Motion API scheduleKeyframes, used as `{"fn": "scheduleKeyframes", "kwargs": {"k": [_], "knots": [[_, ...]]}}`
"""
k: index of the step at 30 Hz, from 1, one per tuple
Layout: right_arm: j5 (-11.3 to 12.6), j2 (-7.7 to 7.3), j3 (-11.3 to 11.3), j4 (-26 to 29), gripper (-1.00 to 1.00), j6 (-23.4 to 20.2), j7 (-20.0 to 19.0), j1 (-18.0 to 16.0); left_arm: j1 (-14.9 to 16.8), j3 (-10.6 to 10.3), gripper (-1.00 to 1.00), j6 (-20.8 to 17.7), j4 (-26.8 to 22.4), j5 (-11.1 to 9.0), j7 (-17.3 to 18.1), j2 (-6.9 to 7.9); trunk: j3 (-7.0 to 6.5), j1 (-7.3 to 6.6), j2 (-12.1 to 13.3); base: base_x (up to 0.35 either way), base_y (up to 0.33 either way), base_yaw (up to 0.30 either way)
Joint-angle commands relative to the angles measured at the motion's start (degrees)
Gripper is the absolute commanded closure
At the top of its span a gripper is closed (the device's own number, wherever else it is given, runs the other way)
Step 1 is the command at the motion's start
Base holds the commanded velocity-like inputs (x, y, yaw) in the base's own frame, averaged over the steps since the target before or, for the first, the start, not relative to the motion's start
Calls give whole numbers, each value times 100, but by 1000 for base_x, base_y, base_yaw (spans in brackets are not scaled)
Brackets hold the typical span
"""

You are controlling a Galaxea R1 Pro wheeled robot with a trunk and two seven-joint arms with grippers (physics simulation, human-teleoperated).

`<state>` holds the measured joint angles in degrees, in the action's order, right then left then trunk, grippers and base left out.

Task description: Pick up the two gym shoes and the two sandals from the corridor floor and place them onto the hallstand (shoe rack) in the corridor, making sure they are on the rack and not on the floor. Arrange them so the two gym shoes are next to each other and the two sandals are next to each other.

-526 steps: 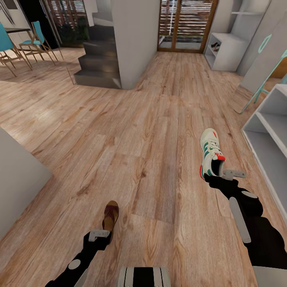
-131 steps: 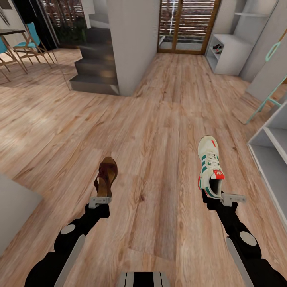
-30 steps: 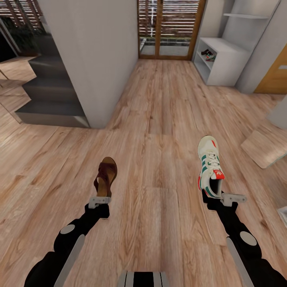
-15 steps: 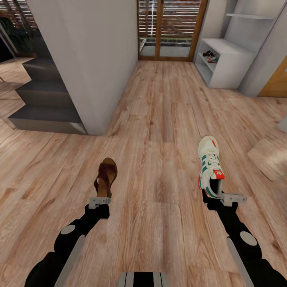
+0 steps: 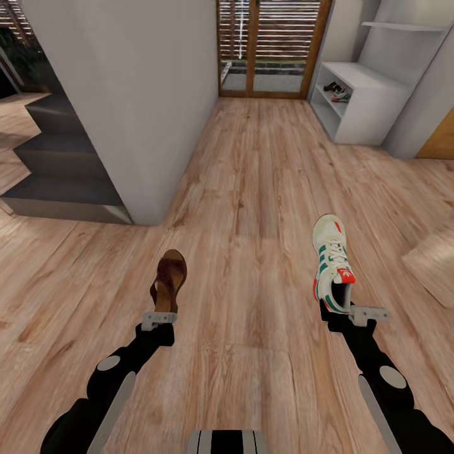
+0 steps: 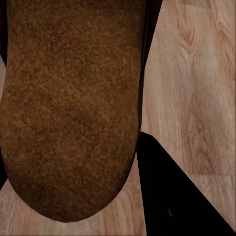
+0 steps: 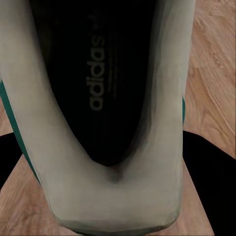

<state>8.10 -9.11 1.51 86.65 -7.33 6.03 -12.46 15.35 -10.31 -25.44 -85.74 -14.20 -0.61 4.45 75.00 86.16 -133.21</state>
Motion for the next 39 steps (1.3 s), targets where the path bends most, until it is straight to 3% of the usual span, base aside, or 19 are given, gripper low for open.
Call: {"fn": "scheduleKeyframes", "kwargs": {"k": [1, 39], "knots": [[51, -3, -12, 10, 100, -25, 30, -2, 3, -5, 100, -31, -9, -6, -1, 4, 4, 3, -2, 333, 0, 0], [51, -3, -19, 7, 100, -32, 24, 0, 3, 36, 100, -31, -39, 5, -3, 21, 4, 3, -2, 333, 0, 0]]}}
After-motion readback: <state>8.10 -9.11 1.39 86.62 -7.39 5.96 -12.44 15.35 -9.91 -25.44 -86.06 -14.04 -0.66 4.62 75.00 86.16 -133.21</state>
